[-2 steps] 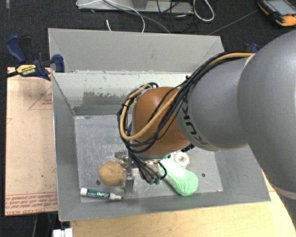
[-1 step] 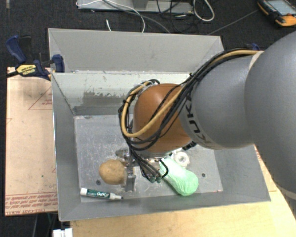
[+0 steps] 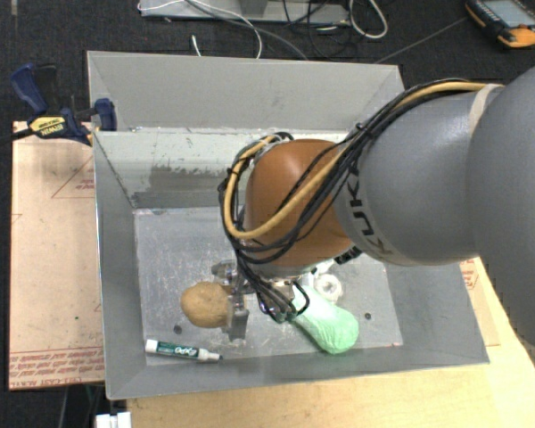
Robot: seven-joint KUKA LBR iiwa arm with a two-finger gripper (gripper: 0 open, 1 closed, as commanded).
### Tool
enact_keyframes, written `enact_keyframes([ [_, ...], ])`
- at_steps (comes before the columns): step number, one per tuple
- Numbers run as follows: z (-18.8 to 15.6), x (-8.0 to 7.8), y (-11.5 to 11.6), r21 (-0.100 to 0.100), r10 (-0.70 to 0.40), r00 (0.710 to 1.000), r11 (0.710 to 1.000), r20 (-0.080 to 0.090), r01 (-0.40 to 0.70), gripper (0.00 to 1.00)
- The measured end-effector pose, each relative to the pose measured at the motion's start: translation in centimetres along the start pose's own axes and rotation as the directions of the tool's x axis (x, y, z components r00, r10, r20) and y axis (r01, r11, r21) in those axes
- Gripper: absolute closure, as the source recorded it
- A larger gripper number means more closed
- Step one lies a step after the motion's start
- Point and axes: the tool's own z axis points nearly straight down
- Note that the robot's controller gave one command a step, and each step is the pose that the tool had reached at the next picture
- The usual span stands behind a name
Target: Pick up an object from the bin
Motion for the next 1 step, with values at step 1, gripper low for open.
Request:
enact_keyframes([
  [1, -1.02, -0.10, 0.04, -0.001, 0.001, 1.000, 1.000, 0.004, -0.001, 1.00],
])
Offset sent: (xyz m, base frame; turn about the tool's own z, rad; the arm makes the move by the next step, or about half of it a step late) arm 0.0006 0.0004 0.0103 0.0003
